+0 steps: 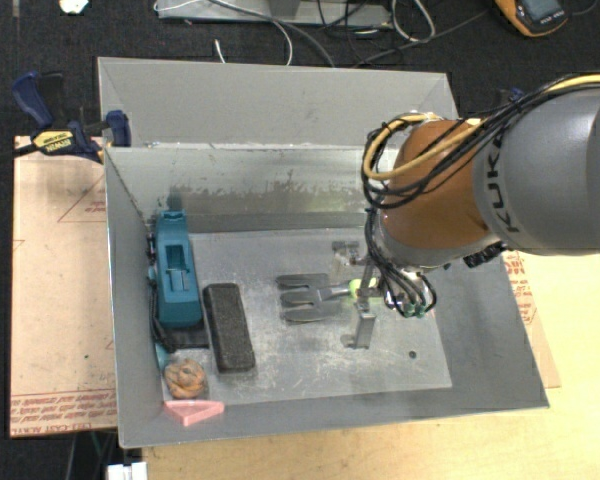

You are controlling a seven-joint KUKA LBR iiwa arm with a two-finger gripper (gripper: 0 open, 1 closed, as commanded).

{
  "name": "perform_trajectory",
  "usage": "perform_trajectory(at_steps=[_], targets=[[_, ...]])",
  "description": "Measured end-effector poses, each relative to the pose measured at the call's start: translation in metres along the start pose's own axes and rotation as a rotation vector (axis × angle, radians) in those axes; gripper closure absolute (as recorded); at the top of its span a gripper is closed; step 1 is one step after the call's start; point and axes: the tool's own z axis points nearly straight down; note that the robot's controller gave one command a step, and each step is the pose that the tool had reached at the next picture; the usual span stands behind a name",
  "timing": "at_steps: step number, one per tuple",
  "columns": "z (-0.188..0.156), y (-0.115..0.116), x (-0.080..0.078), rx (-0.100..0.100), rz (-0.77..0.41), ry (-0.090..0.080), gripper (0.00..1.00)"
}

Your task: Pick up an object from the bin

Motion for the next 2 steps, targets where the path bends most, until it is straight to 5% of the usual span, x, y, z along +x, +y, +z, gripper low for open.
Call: perform_trajectory(at_steps=[1,2], targets=[[0.014,0.034,-0.008,0.005,-0.079,-0.001,0.00],[-0.045,0.074,0.019,0.002,-0.100,-0.006,0.00]])
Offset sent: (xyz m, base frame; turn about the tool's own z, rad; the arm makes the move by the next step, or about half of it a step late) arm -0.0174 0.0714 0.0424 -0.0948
